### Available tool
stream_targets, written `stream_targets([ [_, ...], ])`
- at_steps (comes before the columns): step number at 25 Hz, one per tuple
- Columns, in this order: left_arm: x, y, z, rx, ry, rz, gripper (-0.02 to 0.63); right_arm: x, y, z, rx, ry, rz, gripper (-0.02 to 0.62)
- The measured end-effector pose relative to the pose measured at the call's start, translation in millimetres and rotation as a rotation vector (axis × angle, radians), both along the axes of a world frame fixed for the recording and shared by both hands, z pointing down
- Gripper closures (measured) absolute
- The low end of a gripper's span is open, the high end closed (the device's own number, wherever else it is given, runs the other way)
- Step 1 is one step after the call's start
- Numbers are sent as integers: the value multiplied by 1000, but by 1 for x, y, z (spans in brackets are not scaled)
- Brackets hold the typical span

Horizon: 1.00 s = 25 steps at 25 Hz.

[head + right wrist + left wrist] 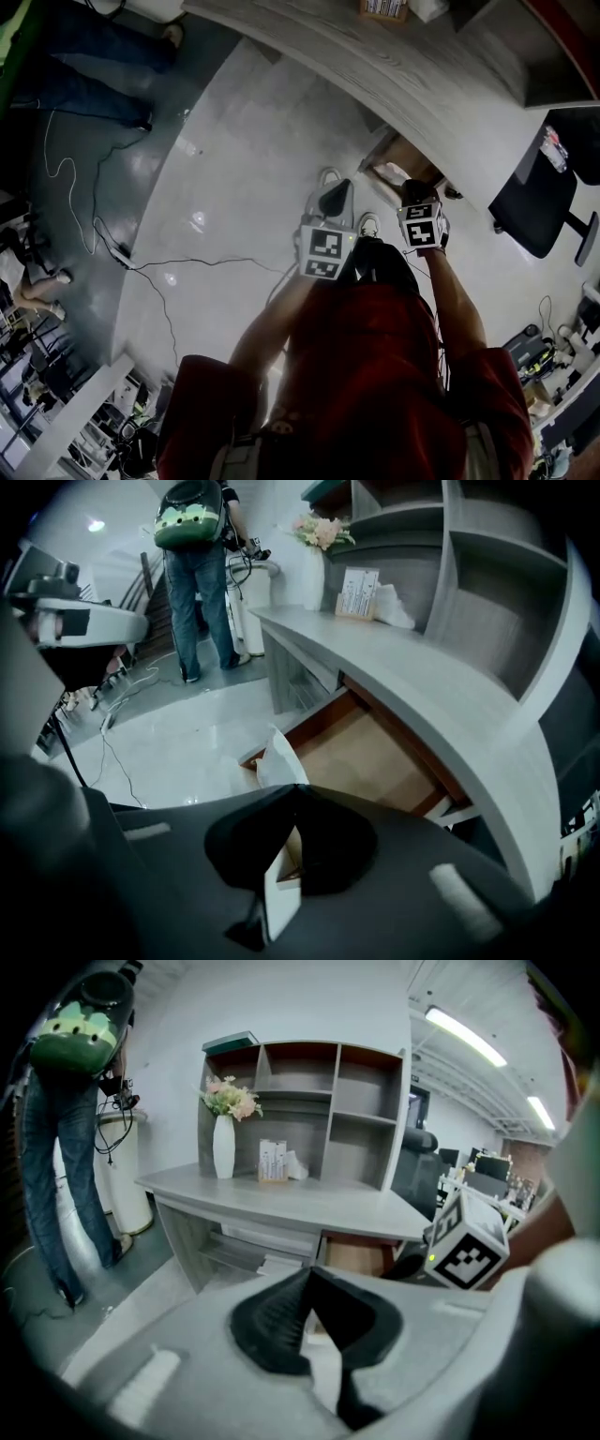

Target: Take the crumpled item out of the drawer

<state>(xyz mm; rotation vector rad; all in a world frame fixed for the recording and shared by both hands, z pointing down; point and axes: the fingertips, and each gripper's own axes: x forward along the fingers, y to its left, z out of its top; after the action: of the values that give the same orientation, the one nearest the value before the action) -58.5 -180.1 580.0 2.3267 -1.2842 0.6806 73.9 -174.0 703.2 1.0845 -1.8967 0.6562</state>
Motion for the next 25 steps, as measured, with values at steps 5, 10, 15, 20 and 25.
stream_targets([
  [5, 6, 10, -17, 34, -6, -16, 609, 11, 10, -28, 48, -20, 1, 595],
  [10, 15, 24, -32, 64, -14, -31, 609, 20, 20, -58, 110, -63, 22, 595],
  [15, 28, 41, -41, 82, -18, -38, 609, 30, 35, -79, 143, -113, 44, 595],
  [20, 34, 58, -46, 100, -18, -75, 609, 43, 48, -103, 192, -136, 36, 595],
  [25, 34, 69, -56, 123, -8, -113, 609, 52, 55, -129, 238, -168, 49, 595],
])
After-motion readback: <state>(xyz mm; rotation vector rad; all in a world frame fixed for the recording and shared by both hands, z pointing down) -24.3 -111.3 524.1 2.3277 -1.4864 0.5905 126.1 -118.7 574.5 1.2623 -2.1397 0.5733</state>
